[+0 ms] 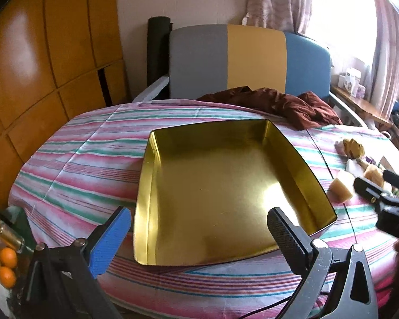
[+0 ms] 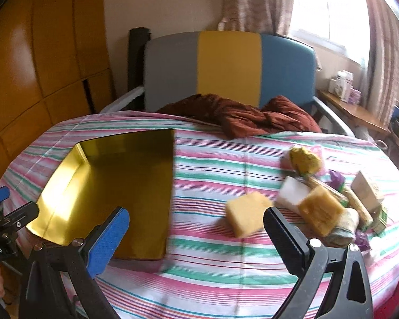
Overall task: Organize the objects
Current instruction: 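Move both tools from the gold tray toward the pile of items, then grasp the yellow sponge with the left tool while the right tool grasps the plastic bag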
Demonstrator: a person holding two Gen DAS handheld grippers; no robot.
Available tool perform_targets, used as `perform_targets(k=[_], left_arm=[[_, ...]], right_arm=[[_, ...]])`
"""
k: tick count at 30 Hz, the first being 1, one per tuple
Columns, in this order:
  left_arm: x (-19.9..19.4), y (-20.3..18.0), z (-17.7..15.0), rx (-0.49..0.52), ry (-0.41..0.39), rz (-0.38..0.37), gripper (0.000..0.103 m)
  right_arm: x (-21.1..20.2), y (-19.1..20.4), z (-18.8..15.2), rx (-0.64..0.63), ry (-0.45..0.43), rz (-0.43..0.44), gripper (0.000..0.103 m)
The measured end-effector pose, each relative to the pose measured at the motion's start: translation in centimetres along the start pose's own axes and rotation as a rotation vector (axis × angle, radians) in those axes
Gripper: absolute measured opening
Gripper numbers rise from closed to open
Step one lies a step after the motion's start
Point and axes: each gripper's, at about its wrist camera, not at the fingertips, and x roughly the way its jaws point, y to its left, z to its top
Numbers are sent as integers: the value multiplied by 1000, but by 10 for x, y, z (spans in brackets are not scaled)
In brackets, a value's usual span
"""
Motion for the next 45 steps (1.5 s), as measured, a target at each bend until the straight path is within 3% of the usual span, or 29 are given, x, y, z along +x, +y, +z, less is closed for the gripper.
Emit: perform_targets(k=[10, 17, 20, 22, 27, 36, 42, 45], left_arm=[[10, -34, 16, 54, 34, -164, 103], [16, -95, 33, 167, 42, -309, 103], [15, -126, 39, 244, 5, -347, 103], [22, -149, 43, 305, 41, -367, 103], [38, -203, 43, 419, 46, -353, 103], [83, -258, 40, 571, 129, -386, 103], [110, -281, 36, 629, 199, -376, 93], [123, -289, 34, 638, 247, -388, 79]], right_arm=[[-9, -92, 3, 144, 5, -145, 103], [-24, -170, 10, 262, -41, -262, 103], [-30, -197, 4, 330, -60, -288, 103], [-34, -215, -4, 407, -78, -280, 103], [-34, -243, -16, 563, -64, -258, 103], [-32, -249, -17, 576, -66, -228, 103], [-44, -284, -31, 755, -120, -237, 103], [-51, -301, -43, 857, -127, -240, 103]])
